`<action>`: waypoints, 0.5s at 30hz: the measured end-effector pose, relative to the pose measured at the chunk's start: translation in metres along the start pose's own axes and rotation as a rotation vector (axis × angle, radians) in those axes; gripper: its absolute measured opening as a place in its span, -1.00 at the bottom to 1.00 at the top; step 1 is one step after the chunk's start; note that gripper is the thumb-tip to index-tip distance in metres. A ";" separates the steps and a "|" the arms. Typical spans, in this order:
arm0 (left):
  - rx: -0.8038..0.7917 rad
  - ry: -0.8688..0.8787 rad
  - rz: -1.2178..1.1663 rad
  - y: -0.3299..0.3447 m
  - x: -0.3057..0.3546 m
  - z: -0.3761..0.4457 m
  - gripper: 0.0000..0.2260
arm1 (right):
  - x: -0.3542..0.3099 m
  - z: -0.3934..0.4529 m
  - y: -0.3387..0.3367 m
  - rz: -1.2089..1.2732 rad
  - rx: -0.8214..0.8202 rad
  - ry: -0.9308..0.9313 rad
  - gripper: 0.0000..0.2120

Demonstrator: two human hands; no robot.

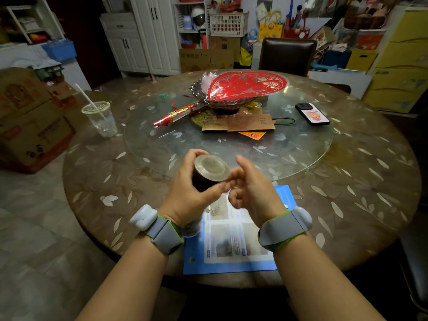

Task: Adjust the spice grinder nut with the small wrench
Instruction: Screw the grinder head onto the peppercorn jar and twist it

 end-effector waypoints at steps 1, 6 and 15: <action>-0.033 -0.006 0.043 0.003 0.000 -0.002 -0.51 | -0.009 -0.001 -0.002 0.002 0.033 -0.078 -0.55; -0.156 -0.032 0.136 0.007 -0.010 -0.006 -0.59 | -0.033 -0.020 -0.003 -0.509 0.097 -0.305 -0.60; -0.185 -0.057 0.157 0.012 -0.020 -0.007 -0.70 | -0.033 -0.024 -0.007 -0.802 0.196 -0.328 -0.72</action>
Point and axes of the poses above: each hand's wrist, its own z-axis towards the middle knuckle, its own y-axis out of the palm, x = y × z, the point moved 5 cm from there along z, towards the middle knuckle, and after that the axes turned 14 degrees about -z, right-handed, at the moved point
